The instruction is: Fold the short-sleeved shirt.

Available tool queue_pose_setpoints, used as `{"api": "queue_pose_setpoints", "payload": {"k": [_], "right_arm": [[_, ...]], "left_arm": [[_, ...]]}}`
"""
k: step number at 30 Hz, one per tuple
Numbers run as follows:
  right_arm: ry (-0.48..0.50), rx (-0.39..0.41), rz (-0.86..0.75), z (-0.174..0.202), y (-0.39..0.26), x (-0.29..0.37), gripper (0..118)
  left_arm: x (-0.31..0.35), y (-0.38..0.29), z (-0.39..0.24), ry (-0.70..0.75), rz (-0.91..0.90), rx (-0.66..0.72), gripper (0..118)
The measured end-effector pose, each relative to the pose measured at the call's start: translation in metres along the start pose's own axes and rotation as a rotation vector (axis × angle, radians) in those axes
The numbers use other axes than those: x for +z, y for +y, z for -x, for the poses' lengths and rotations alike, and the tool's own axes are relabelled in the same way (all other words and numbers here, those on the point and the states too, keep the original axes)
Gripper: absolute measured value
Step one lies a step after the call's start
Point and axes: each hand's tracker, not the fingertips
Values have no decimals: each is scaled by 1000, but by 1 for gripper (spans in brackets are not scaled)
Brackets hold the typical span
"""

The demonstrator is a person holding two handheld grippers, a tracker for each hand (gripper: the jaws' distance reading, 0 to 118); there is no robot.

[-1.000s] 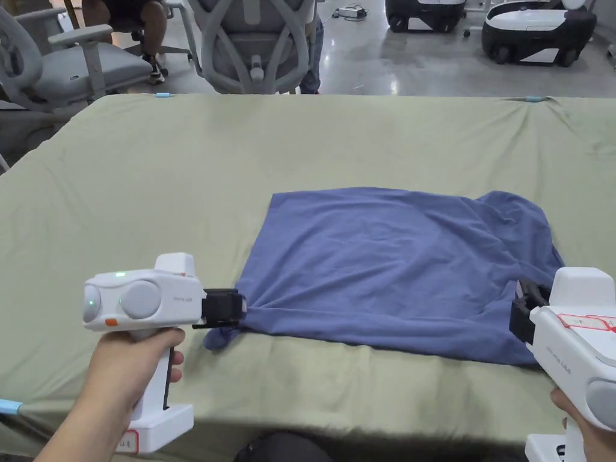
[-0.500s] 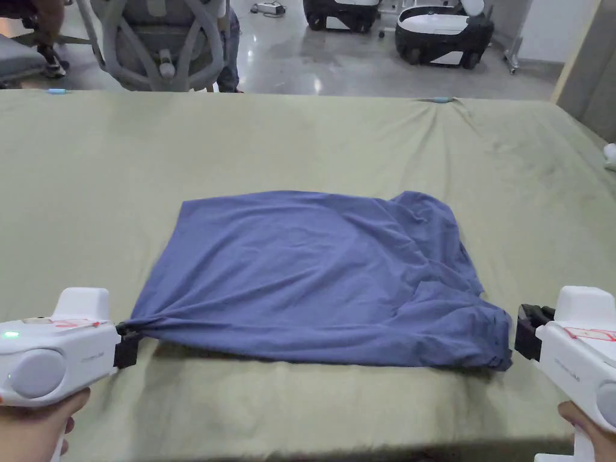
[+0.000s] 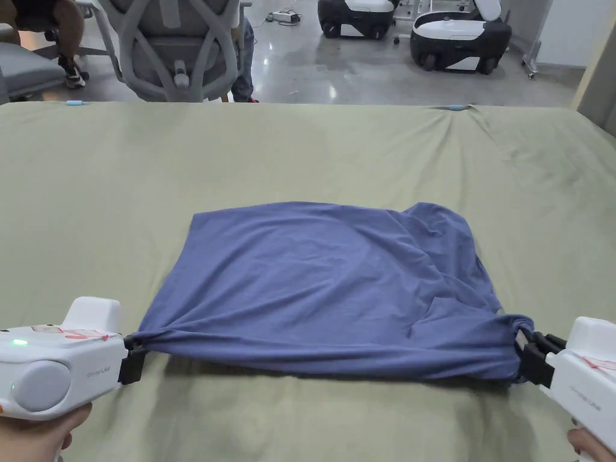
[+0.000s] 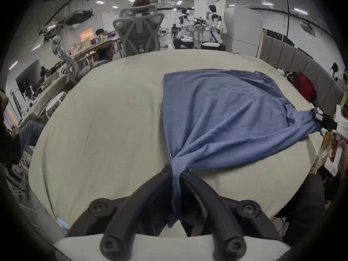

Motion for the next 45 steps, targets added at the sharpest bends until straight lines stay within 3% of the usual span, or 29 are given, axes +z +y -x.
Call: {"api": "queue_pose_setpoints", "payload": {"k": [6,9,12,16,19,20,22,23,24,26,30,31,32,33,34,35,37,38,40,42,45], "right_arm": [[-36,21,-91,1,64,-17,5],[-60,115,-86,12,95,-53,5],[-104,184,-37,22,114,-108,5],[-142,189,87,17,106,-173,5],[-122,185,115,7,92,-186,6],[-104,182,112,3,90,-183,15],[-64,165,96,4,94,-163,77],[-55,167,53,9,96,-147,102],[-62,176,9,16,97,-133,118],[-8,137,-122,43,94,-92,118],[111,86,-170,97,68,-42,118],[99,105,-179,111,57,-30,117],[102,130,-189,123,47,-21,109],[106,148,-177,132,39,-13,74],[119,152,-180,139,33,-9,29],[121,154,-196,145,25,-2,1],[90,213,-252,156,16,8,0],[97,227,-243,156,17,10,0],[174,215,-176,157,21,10,0],[141,237,-203,157,23,13,0],[145,232,-207,151,27,14,0]], "left_arm": [[-11,66,8,-9,-33,-16,1],[-46,105,8,4,-5,-19,1],[-99,136,10,3,63,26,1],[-166,145,12,-8,192,121,1],[-171,139,12,-2,179,151,2],[-163,135,8,-5,144,162,6],[-138,130,4,-1,19,170,50],[-122,126,-2,-1,-42,167,68],[-104,122,-10,-9,-103,163,80],[-68,107,-33,-59,-281,179,82],[-24,74,-82,-118,-451,230,88],[-15,63,-95,-114,-490,207,86],[-14,52,-102,-96,-522,171,79],[-9,41,-111,-67,-554,141,49],[-5,33,-117,-39,-572,108,14],[-2,24,-124,-13,-577,60,0],[-4,14,-125,6,-584,29,0],[-4,14,-120,-57,-538,35,0],[-8,16,-108,-80,-466,63,0],[-14,16,-87,-45,-415,97,0],[-24,4,-38,-39,-247,295,0]]}}
